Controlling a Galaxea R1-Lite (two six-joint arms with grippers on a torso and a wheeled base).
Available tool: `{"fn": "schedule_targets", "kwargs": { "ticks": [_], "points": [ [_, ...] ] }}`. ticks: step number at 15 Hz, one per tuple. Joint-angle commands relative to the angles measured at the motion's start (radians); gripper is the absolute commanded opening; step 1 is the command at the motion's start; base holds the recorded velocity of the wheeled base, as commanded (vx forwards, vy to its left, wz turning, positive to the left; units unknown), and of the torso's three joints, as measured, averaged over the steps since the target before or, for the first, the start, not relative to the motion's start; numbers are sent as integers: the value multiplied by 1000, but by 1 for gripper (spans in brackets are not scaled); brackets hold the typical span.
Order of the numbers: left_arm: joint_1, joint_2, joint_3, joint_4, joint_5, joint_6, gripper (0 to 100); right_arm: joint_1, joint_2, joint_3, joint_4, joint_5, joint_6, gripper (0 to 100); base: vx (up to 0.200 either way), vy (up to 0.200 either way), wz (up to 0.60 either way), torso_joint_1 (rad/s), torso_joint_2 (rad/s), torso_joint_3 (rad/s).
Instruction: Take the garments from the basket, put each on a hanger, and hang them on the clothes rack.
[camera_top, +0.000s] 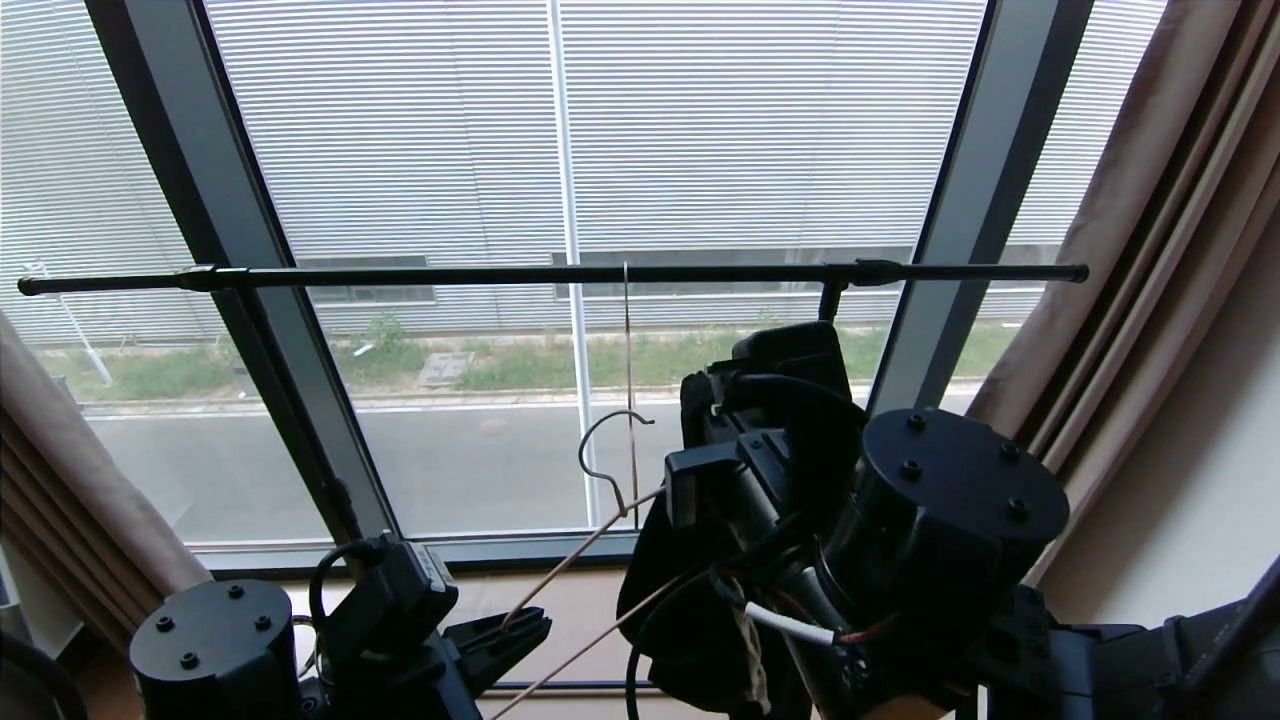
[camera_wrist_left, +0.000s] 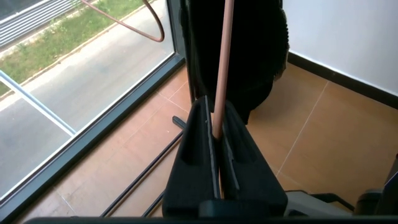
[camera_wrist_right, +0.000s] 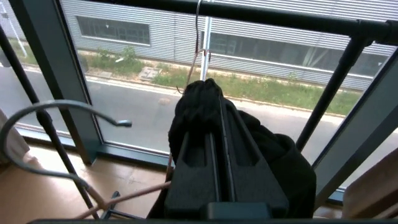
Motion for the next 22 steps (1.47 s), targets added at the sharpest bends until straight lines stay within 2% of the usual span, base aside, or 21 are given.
{"fn": "schedule_targets", "kwargs": {
  "ticks": [1,4,7,17,22],
  "points": [
    [-2,1,0,-1,0,0,0,-15,5,-26,0,-15,2,0,0,0,0,0,0,0],
    [-5,1,0,-1,0,0,0,-21,14,-27,5,-28,2,0,0,0,0,0,0,0],
    [3,0,0,-1,3,-9,0,30,48,3,5,-28,2,0,0,0,0,0,0,0],
    [30,21,0,-1,3,-15,0,157,19,8,5,-33,20,0,0,0,0,0,0,0],
    [32,17,0,-1,3,-15,0,157,-9,37,0,-38,27,0,0,0,0,0,0,0]
  ]
}}
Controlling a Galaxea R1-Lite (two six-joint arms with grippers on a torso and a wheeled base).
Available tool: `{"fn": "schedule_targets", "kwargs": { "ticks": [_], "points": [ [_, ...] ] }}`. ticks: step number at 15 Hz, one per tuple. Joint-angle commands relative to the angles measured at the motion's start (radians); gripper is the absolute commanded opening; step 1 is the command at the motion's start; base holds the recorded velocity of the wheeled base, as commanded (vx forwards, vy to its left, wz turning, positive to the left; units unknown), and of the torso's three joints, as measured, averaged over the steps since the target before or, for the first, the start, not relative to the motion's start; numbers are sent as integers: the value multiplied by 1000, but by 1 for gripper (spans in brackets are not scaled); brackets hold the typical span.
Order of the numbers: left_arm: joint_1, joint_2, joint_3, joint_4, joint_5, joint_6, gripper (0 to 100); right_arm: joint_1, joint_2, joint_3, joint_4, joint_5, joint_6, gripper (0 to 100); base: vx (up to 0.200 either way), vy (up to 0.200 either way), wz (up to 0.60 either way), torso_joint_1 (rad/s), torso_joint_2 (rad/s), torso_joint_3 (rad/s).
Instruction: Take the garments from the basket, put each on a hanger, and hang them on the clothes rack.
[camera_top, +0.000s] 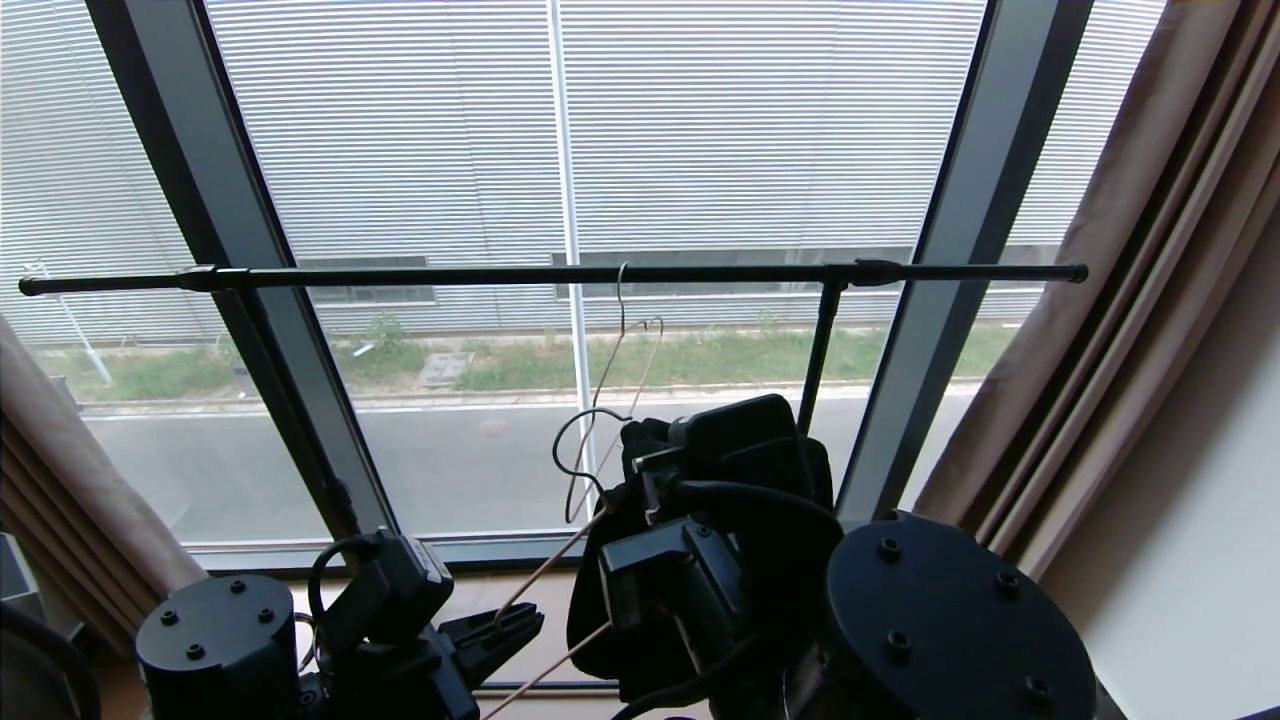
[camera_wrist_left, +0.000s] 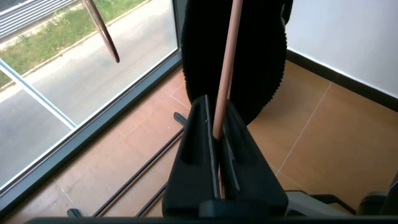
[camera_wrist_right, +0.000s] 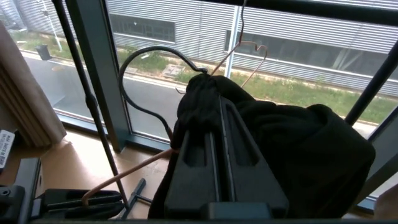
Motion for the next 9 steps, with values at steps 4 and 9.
{"fn": "schedule_targets", "kwargs": {
  "ticks": [4,9],
  "points": [
    [6,-13,0,-1,0,0,0,-54,-63,63,4,0,-2,100,0,0,0,0,0,0],
    [0,-25,0,-1,0,-2,0,-85,-31,46,4,1,0,100,0,0,0,0,0,0]
  ]
}}
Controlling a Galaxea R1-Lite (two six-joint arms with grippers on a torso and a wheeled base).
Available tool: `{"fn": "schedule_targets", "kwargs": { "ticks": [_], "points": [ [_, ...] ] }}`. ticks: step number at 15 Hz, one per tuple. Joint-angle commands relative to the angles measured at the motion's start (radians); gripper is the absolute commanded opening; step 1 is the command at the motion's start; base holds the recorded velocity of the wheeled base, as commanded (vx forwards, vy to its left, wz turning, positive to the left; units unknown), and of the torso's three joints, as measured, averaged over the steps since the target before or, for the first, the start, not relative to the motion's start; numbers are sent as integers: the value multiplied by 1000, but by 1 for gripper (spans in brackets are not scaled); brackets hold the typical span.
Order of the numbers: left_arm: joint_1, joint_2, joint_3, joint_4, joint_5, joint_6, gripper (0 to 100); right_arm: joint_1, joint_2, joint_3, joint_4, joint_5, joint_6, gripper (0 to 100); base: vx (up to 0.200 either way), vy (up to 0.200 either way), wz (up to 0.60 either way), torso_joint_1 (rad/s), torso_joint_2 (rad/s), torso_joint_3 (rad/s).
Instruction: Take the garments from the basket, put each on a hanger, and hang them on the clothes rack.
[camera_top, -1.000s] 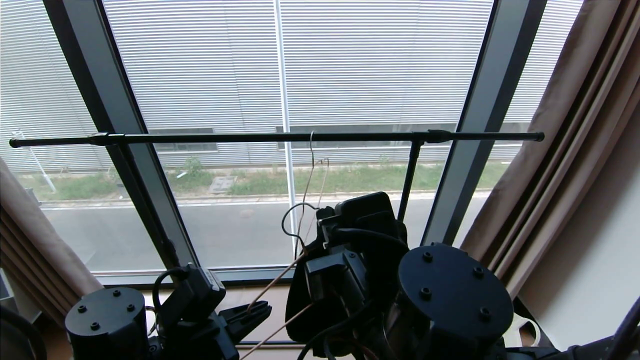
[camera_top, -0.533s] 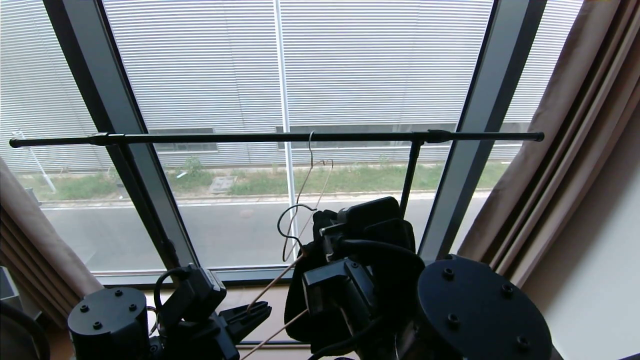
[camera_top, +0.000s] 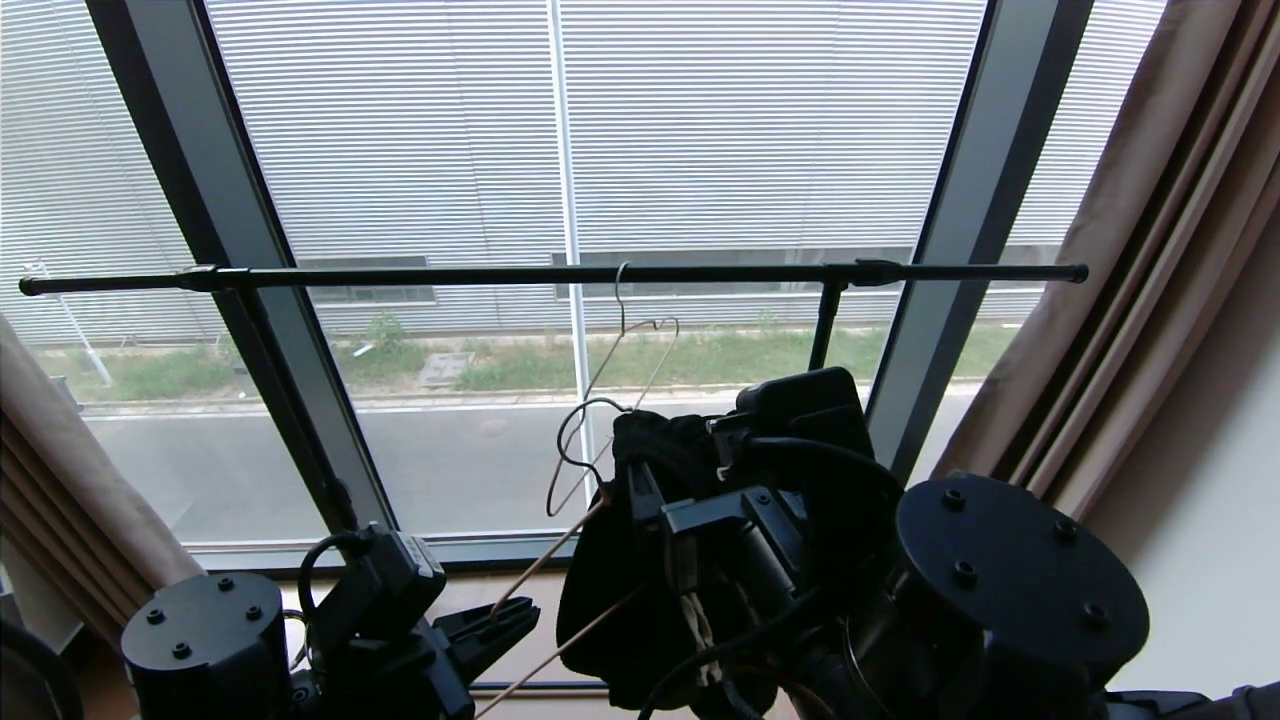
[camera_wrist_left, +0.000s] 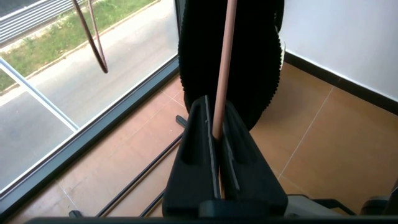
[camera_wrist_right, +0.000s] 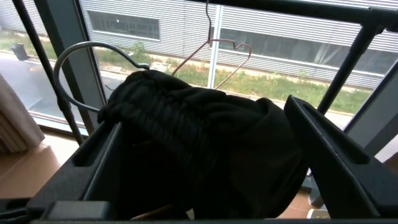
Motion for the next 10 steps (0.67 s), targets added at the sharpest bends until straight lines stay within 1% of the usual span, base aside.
{"fn": "schedule_targets", "kwargs": {
  "ticks": [1,6,10],
  "points": [
    [-4,-5,0,-2,-1,0,0,-23,30,-24,-1,0,0,100,0,0,0,0,0,0],
    [-21,-8,0,-2,-1,2,0,-44,107,-86,-1,0,2,100,0,0,0,0,0,0],
    [-18,-9,0,-2,-1,0,0,-41,118,-76,-1,-2,2,100,0,0,0,0,0,0]
  ]
}}
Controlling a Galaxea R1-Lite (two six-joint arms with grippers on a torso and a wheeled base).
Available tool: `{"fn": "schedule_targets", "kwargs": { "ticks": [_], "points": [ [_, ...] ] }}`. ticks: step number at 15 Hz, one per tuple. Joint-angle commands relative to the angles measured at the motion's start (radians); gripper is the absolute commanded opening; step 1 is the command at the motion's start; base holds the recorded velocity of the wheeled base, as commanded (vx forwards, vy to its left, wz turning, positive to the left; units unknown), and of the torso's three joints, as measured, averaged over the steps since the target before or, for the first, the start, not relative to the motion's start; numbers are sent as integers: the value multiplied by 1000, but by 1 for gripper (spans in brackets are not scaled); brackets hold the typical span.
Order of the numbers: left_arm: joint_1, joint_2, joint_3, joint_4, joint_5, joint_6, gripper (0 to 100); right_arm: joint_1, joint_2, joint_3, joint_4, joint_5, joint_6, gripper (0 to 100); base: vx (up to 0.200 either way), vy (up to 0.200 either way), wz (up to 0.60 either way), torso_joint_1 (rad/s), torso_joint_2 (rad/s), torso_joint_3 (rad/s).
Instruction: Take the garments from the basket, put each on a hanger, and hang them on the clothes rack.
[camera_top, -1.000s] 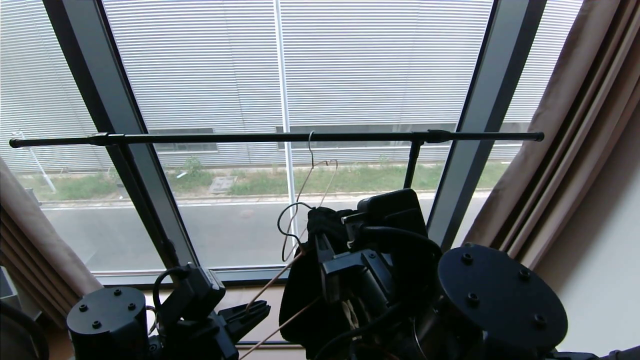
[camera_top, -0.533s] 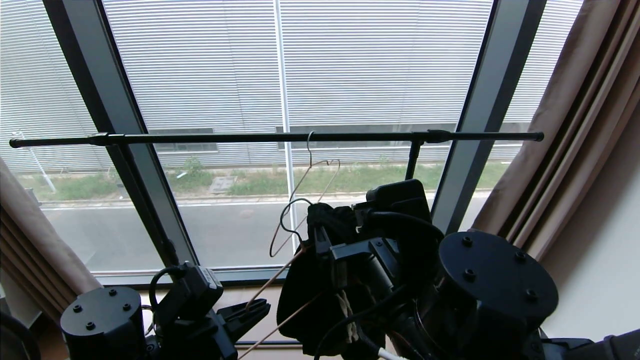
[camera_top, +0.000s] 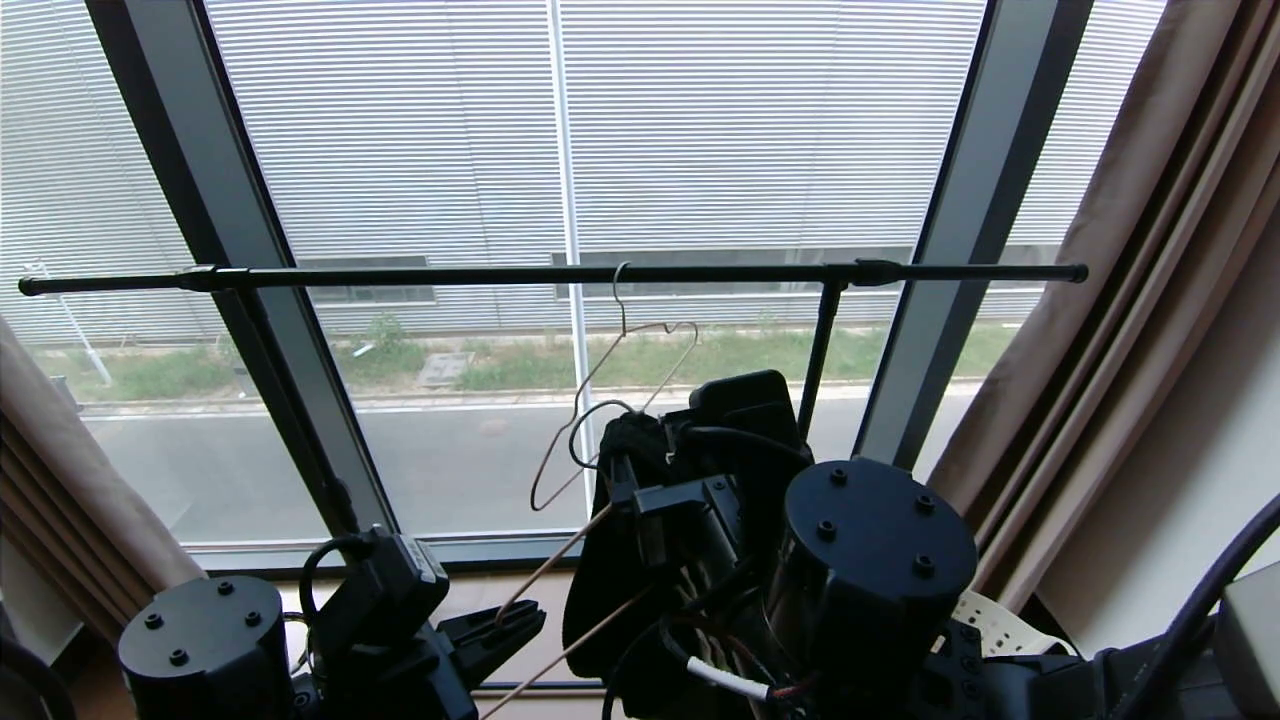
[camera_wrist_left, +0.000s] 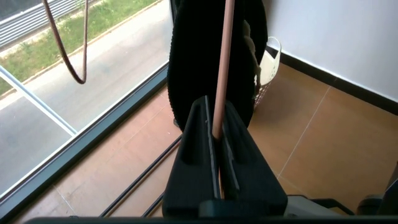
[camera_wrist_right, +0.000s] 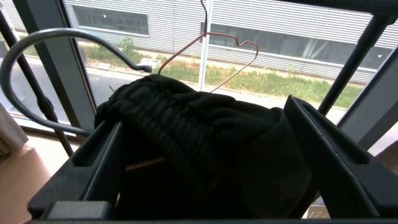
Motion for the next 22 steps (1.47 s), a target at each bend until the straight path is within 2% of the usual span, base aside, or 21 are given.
{"fn": "schedule_targets", "kwargs": {
  "ticks": [1,7,17,18,19,22],
  "points": [
    [6,-4,0,-1,0,-1,0,2,8,8,0,0,-1,100,0,0,0,0,0,0],
    [52,-7,0,-1,0,-2,0,33,-21,39,2,-2,-4,100,0,0,0,0,0,0],
    [57,-8,0,-1,-2,-17,0,30,-67,81,5,1,-14,100,0,0,0,0,0,0],
    [63,-7,0,-1,-2,-28,0,1,-106,108,6,23,-25,100,0,0,0,0,0,0],
    [69,-8,0,-1,-2,-33,0,-37,-144,146,8,93,-48,100,0,0,0,0,0,0],
    [89,-8,0,-1,-14,-36,0,-217,-310,281,92,425,-133,100,0,0,0,0,0,0]
  ]
}}
